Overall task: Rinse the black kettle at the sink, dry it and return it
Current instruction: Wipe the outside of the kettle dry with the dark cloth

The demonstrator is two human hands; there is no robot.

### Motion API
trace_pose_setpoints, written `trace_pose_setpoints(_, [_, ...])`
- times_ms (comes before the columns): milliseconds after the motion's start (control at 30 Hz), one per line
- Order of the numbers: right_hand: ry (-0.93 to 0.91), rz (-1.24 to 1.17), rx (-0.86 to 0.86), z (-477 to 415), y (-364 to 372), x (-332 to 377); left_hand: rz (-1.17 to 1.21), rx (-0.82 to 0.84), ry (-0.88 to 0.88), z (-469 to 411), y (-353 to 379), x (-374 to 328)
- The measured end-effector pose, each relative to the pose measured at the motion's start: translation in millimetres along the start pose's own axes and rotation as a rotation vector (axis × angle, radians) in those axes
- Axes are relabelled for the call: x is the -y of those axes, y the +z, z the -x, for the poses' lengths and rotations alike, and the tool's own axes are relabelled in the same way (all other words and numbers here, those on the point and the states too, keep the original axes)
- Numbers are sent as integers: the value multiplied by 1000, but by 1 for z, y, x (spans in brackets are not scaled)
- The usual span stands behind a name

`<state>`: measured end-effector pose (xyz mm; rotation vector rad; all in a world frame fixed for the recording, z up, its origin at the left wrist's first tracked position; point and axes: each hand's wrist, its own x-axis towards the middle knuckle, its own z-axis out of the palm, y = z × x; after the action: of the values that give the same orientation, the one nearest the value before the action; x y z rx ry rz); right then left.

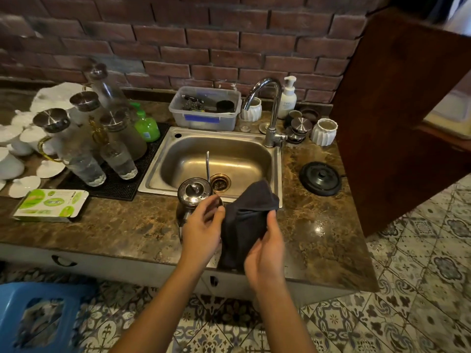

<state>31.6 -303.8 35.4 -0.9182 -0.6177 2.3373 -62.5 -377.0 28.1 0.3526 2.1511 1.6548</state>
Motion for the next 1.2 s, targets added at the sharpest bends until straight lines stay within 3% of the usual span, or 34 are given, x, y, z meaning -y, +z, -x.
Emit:
trace_pose_setpoints(100, [-21,-43,19,13,3,14,468,85,-426,11,6,-7])
trace_pose_setpoints(167, [-34,-57,33,20,5,21,680,185,-539,21,5,-12])
trace_pose_setpoints(300, [-47,-71,53,28,5,26,763,177,-430,36,-7,-27])
trace_pose_setpoints(600, [7,121,241,33,5,37,540,93,-138,33,-58,-48])
trace_pose_setpoints(1000, [-64,640,408,20,73,26,529,117,-110,-9,-144,-34])
trace_pose_setpoints(1200, [-96,777,484,6,135,1,810,255,-286,-47,-205,-25])
